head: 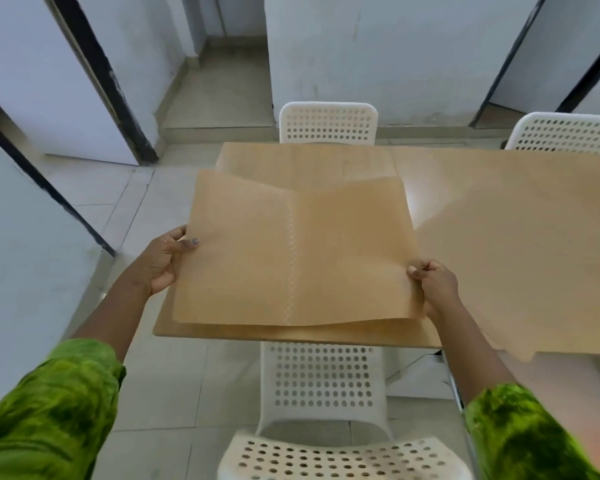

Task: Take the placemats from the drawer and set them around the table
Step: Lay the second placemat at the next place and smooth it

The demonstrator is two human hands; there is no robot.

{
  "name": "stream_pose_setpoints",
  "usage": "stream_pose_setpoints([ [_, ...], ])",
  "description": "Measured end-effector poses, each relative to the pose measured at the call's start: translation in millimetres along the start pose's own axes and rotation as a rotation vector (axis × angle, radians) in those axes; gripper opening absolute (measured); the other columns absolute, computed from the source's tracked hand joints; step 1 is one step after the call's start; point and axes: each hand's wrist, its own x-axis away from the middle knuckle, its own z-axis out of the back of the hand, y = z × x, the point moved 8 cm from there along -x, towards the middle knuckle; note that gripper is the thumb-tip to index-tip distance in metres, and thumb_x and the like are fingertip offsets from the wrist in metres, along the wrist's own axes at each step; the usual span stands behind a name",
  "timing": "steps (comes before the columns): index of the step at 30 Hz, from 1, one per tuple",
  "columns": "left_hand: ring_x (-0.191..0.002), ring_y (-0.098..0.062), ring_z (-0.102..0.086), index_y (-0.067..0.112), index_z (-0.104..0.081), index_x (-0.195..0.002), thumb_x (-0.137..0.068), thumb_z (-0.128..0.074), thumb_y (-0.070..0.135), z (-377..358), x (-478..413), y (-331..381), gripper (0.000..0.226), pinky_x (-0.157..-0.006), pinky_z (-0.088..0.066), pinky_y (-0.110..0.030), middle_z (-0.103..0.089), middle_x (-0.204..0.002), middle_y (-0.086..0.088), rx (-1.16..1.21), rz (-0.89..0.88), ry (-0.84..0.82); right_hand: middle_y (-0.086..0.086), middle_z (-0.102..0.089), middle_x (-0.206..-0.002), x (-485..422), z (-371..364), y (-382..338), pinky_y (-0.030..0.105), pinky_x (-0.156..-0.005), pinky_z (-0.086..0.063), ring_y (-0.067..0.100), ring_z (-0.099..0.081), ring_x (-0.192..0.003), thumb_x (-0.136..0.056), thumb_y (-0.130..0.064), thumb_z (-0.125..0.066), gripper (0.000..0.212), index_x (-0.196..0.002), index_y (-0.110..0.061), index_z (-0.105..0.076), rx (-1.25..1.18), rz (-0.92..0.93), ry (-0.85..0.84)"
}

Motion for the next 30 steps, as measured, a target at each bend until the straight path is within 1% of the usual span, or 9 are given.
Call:
stream_pose_setpoints([
  [3, -0.089, -0.022, -0.062, 0.012, -0.048, -0.131, -0.088, -0.053, -0.001, 18, -5, -17, 0.046, -0.076, -0.052, -0.037, -0.063, -0.113, -0.007, -0.145, 0.068, 0.032, -0.003, -0.052, -0.072, 6, -13, 18, 0.013, -0.055, -0.043, 0.011, -0.048, -0.068, -0.086, 0.007, -0.053, 0.025, -0.07, -0.012, -0.054, -0.026, -0.028, 0.07],
  [7, -0.108, -0.034, -0.057, 0.008, -0.041, -0.137, -0.081, -0.064, 0.003, 42, -7, -42, 0.061, -0.092, -0.048, -0.044, -0.055, -0.129, -0.017, -0.522, 0.139, 0.195, 0.003, -0.058, -0.085, 5, -20, 31, 0.021, -0.062, -0.042, 0.013, -0.051, -0.07, -0.087, 0.003, -0.053, 0.023, -0.073, -0.015, -0.057, 0.091, -0.023, 0.085],
  [9, -0.116, -0.036, -0.053, 0.008, -0.038, -0.14, -0.081, -0.062, 0.002, 44, -3, -50, 0.063, -0.094, -0.043, -0.041, -0.052, -0.134, -0.018, -0.65, 0.133, 0.247, 0.009, -0.061, -0.096, 3, -20, 37, 0.027, -0.066, -0.043, 0.017, -0.053, -0.076, -0.086, 0.001, -0.053, 0.025, -0.072, -0.019, -0.059, 0.196, -0.019, 0.1],
  [12, -0.121, -0.035, -0.048, 0.008, -0.035, -0.141, -0.084, -0.059, 0.003, 41, 2, -58, 0.063, -0.094, -0.04, -0.038, -0.048, -0.138, -0.016, -0.781, 0.086, 0.296, 0.012, -0.063, -0.11, 5, -21, 37, 0.031, -0.074, -0.043, 0.021, -0.052, -0.087, -0.087, 0.001, -0.051, 0.021, -0.093, -0.013, -0.065, 0.352, 0.018, 0.142],
  [14, -0.122, -0.035, -0.047, 0.009, -0.034, -0.142, -0.084, -0.059, 0.006, 39, 4, -58, 0.062, -0.097, -0.039, -0.041, -0.047, -0.138, -0.016, -0.889, 0.05, 0.302, 0.01, -0.06, -0.112, 11, -21, 30, 0.029, -0.077, -0.039, 0.023, -0.051, -0.092, -0.088, -0.001, -0.05, 0.03, -0.115, -0.008, -0.062, 0.488, 0.055, 0.169],
  [17, -0.118, -0.037, -0.048, 0.007, -0.035, -0.14, -0.086, -0.06, 0.014, 41, 7, -62, 0.06, -0.095, -0.041, -0.042, -0.043, -0.135, -0.02, -1.037, 0.064, 0.32, 0.014, -0.056, -0.127, 14, -24, 25, 0.029, -0.076, -0.039, 0.031, -0.055, -0.104, -0.087, -0.004, -0.052, 0.041, -0.128, -0.009, -0.055, 0.634, 0.086, 0.177],
  [20, -0.113, -0.038, -0.05, 0.008, -0.036, -0.139, -0.087, -0.06, 0.019, 43, 10, -64, 0.058, -0.093, -0.043, -0.042, -0.039, -0.131, -0.02, -1.1, 0.074, 0.324, 0.018, -0.047, -0.133, 16, -24, 29, 0.035, -0.082, -0.043, 0.036, -0.054, -0.109, -0.087, -0.006, -0.051, 0.045, -0.132, -0.009, -0.05, 0.757, 0.068, 0.19],
  [25, -0.114, -0.038, -0.047, 0.01, -0.037, -0.138, -0.087, -0.062, 0.024, 49, 14, -66, 0.058, -0.094, -0.043, -0.042, -0.036, -0.127, -0.019, -1.128, 0.097, 0.323, 0.02, -0.041, -0.13, 25, -28, 30, 0.043, -0.093, -0.042, 0.037, -0.044, -0.118, -0.09, -0.01, -0.049, 0.043, -0.132, -0.007, -0.047, 0.883, 0.119, 0.244],
  [30, -0.121, -0.037, -0.038, 0.011, -0.034, -0.141, -0.089, -0.058, 0.025, 44, 16, -67, 0.059, -0.098, -0.041, -0.043, -0.033, -0.13, -0.019, -1.18, 0.101, 0.325, 0.021, -0.043, -0.125, 34, -32, 28, 0.041, -0.088, -0.042, 0.037, -0.038, -0.12, -0.092, -0.009, -0.046, 0.032, -0.123, -0.005, -0.052, 0.965, 0.233, 0.267],
])
